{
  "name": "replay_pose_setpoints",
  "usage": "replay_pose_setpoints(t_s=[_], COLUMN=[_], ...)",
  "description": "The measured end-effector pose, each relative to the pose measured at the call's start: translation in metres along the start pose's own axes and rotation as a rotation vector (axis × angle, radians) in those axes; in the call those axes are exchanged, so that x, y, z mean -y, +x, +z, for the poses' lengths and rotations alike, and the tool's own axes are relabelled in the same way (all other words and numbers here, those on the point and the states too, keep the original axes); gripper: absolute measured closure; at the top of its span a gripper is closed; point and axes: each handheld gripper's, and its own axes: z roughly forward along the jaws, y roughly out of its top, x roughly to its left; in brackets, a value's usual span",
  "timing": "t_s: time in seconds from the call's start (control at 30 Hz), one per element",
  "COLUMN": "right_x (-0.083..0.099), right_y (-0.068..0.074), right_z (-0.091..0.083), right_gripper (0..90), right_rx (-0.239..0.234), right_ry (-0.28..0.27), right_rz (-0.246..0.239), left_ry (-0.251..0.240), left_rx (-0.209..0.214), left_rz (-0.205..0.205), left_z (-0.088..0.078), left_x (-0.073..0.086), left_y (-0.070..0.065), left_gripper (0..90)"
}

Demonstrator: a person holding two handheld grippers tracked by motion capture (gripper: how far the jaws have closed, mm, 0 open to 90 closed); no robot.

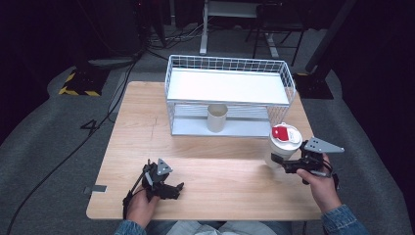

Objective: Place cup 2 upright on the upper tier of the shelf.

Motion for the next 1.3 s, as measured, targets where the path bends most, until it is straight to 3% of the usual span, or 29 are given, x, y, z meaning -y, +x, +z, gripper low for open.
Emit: replay_pose_setpoints(t_s=[0.67, 0.83, 1.3], right_x=[-0.068, -0.089, -0.14], right_y=[-0.002, 0.0, 0.0], right_z=[-0.009, -0.009, 0.007], right_gripper=[10.6, 10.6, 10.6], right_rx=[-0.001, 0.004, 0.008], right_ry=[-0.033, -0.036, -0.045], right_rz=[-0.028, -0.052, -0.071], left_ry=[0.001, 0.001, -0.004], left_rx=[0.006, -0.013, -0.029], left_rz=[0.006, -0.006, -0.038], left_z=[0.003, 0.006, 0.008], left_x=[-0.004, -0.007, -0.009], left_y=[0.001, 0.002, 0.003], left_gripper=[0.0, 0.0, 0.0])
